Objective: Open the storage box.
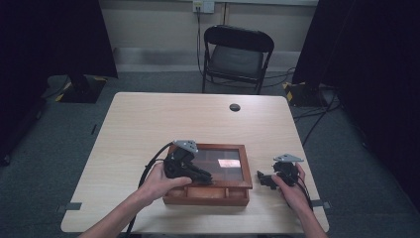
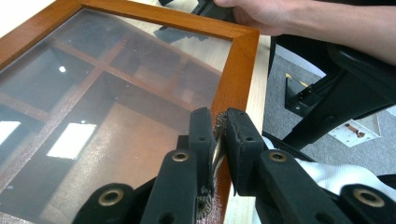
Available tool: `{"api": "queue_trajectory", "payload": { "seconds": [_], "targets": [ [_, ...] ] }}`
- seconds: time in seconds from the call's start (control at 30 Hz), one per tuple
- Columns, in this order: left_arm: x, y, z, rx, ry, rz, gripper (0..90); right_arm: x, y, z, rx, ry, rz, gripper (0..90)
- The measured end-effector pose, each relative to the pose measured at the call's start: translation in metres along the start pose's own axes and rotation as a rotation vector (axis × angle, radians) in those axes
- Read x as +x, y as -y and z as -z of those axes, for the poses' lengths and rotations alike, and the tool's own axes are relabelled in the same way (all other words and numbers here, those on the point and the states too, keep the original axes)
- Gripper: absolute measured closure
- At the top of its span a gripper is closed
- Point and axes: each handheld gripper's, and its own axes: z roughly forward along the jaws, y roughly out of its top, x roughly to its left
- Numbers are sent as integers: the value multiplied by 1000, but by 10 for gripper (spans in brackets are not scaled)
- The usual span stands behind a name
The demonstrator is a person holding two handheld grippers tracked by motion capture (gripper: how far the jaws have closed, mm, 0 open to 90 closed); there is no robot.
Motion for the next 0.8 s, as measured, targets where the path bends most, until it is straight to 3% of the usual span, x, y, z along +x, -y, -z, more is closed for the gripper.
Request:
{"api": "queue_trajectory", "payload": {
  "seconds": [0.4, 0.8],
  "targets": [
    [2, -5, 2, -17, 12, 10, 812, 0, 0, 0, 1, 2, -1, 17],
    [1, -14, 10, -16, -4, 8, 810, 0, 0, 0, 0, 1, 1, 17]
  ]
}}
